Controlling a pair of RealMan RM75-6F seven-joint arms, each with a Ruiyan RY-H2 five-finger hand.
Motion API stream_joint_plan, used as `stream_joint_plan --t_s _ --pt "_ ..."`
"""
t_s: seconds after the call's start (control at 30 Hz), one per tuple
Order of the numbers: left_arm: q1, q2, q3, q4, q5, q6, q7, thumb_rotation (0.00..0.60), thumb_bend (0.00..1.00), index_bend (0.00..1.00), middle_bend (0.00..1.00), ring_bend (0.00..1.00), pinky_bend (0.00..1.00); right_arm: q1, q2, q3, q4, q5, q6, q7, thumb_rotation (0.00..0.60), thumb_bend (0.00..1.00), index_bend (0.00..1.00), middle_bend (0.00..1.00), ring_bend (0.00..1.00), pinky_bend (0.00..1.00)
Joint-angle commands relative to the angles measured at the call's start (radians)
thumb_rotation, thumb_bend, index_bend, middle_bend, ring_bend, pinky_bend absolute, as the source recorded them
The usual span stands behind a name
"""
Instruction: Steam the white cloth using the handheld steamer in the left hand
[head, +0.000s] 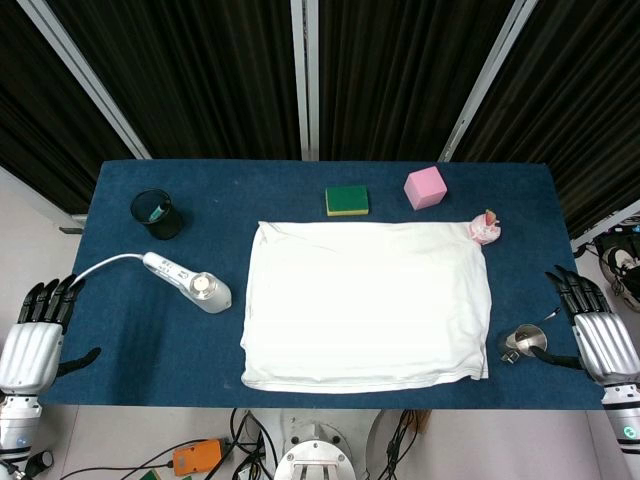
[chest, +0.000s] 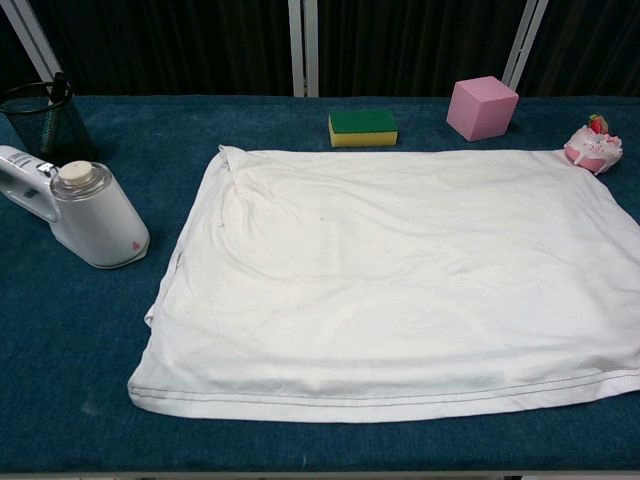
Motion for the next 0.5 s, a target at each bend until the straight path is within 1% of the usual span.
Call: stream_joint_plan --t_s 0.03,0.1,0.23,0.33,0.5 --pt "-0.013 0.006 -0.010 -0.007 0.002 -0.016 0.005 0.600 0.02 0.01 0.03 0.00 0.00 0.000 0.009 0.004 -0.010 -0.002 0.008 0.004 0.600 0.19 0.00 0.05 0.00 0.10" --pt "-0.033 0.014 -0.022 -0.014 0.009 -0.034 0.012 0.600 0.02 0.01 0.03 0.00 0.00 -0.001 0.024 0.009 -0.020 -0.004 0.017 0.007 0.600 0.19 0.00 0.05 0.00 0.10" --pt "-0.111 0.030 -0.059 -0.025 0.036 -0.107 0.041 0.600 0.02 0.04 0.05 0.00 0.00 -0.004 0.062 0.024 -0.052 -0.011 0.047 -0.008 0.600 0.19 0.00 0.05 0.00 0.10" --pt "-0.191 0.041 -0.092 -0.032 0.027 -0.209 0.100 0.600 0.02 0.08 0.07 0.00 0.00 -0.004 0.087 0.031 -0.078 -0.020 0.063 -0.020 0.600 0.19 0.00 0.05 0.00 0.10" --pt "-0.325 0.044 -0.139 -0.026 -0.054 -0.418 0.221 0.600 0.02 0.13 0.11 0.03 0.00 0.002 0.114 0.035 -0.109 -0.014 0.051 -0.041 0.600 0.19 0.00 0.05 0.00 0.10"
